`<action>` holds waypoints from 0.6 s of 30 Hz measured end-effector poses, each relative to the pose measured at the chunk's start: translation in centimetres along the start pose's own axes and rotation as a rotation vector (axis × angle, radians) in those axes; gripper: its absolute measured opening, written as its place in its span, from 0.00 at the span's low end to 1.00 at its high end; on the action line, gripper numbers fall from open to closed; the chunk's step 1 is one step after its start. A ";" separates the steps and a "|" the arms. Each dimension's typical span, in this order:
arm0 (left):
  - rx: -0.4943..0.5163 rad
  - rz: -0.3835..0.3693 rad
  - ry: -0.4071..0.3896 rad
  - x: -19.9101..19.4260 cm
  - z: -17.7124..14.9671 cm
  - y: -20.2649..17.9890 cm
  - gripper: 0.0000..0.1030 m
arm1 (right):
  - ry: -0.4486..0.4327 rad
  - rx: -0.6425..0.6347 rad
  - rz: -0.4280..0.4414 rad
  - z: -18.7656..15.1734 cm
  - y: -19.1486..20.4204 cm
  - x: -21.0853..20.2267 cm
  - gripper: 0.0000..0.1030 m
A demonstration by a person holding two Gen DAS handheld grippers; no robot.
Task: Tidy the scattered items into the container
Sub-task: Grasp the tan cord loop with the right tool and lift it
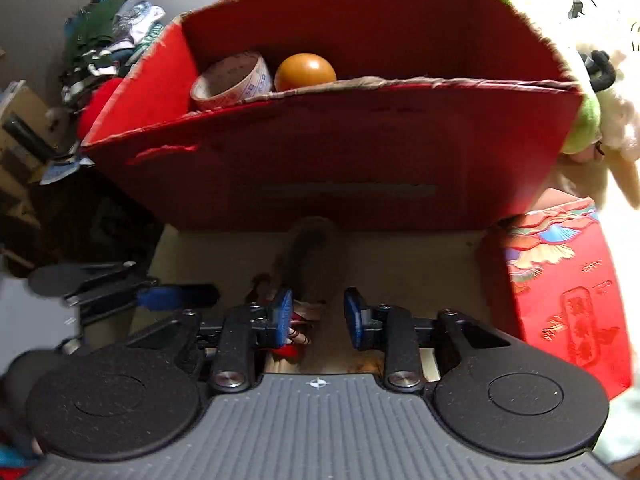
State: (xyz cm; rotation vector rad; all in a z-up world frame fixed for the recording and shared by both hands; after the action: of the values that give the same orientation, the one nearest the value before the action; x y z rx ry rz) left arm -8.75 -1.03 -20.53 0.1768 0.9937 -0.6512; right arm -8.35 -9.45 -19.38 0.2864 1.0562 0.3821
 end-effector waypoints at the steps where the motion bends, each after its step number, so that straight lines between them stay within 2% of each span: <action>1: 0.000 -0.003 0.006 0.1 0.1 0.0 0.60 | -0.004 0.006 0.004 0.3 0.0 0.2 0.30; 4: 0.003 -0.017 0.025 0.3 0.1 -0.3 0.60 | 0.013 0.075 0.020 0.6 -0.8 0.4 0.30; 8: 0.013 -0.009 0.029 -0.2 -0.3 -0.3 0.60 | 0.015 0.186 0.102 0.1 -1.9 -0.7 0.31; 10: 0.007 -0.017 0.032 -0.4 -0.3 -0.1 0.61 | 0.005 0.210 0.142 -0.2 -1.8 -1.0 0.36; 12: -0.005 -0.017 0.022 -0.8 0.0 0.0 0.67 | -0.008 0.202 0.156 -0.1 -1.3 -1.4 0.38; 15: -0.012 -0.031 0.002 -1.4 0.5 0.0 0.68 | 0.016 0.146 0.155 -0.1 -0.2 -0.6 0.48; 18: 0.016 -0.068 0.010 -1.2 0.6 -1.1 0.68 | 0.048 0.101 0.088 -0.8 0.4 0.6 0.47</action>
State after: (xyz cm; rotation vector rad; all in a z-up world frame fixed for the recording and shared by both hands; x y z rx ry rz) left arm -9.43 -1.63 -19.05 0.1609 1.0074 -0.7212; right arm -8.85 -8.81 -20.04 0.4167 1.1143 0.4163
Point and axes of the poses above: each gripper's, at about its wrist camera, not at the fingertips, and x roughly the way its jaws point, y to its left, z to its top, the point moved 7 cm from there along x, roughly the way its jaws point, and after that the axes turned 10 degrees about z, right-handed, at the moved point
